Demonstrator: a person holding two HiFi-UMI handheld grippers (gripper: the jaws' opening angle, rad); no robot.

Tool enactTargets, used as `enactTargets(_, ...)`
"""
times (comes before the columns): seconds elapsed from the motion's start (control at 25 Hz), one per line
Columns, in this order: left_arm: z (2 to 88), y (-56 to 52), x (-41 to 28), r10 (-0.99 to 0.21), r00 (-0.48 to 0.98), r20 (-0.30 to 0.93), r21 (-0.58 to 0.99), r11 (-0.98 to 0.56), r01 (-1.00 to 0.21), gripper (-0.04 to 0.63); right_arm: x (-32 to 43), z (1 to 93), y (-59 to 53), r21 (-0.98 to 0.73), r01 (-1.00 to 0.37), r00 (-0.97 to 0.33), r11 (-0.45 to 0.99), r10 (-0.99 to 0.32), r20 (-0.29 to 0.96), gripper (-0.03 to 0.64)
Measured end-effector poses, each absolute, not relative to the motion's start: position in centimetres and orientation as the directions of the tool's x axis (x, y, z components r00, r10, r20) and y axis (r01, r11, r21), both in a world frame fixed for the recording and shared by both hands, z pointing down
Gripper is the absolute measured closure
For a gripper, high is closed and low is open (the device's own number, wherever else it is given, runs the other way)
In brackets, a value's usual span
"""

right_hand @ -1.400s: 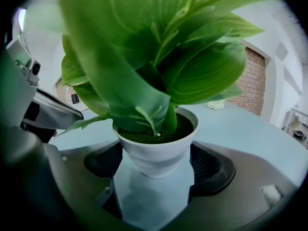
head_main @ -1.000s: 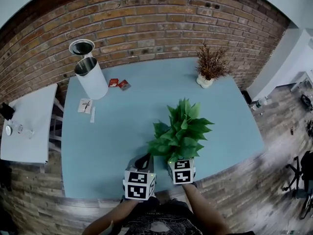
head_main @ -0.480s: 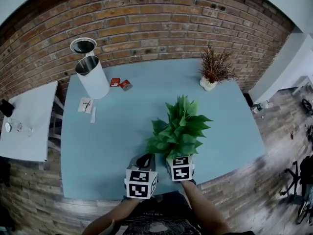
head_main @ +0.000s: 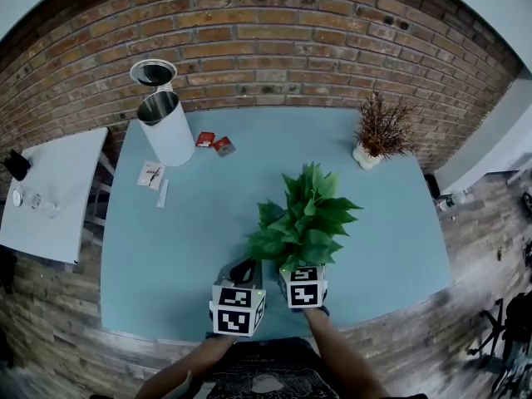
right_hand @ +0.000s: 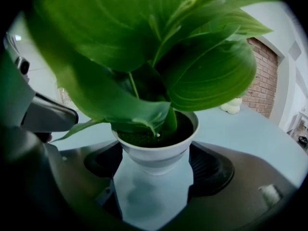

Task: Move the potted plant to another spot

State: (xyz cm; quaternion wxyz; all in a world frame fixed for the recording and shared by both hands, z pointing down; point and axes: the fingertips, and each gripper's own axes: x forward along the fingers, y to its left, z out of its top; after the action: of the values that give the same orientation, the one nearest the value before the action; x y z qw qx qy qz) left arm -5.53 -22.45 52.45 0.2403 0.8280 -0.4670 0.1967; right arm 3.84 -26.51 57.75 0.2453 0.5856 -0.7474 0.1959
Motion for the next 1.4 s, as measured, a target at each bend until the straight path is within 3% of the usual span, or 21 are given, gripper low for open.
enactTargets(1.4,52.5,-27.3,-5.3,-0.718,0.397,0.572,0.199,-0.348,-0.916,0.598,3.0,57.9,-34.3,-0.009,-0.944,-0.27,0.329,-0.759,0.593,0.19)
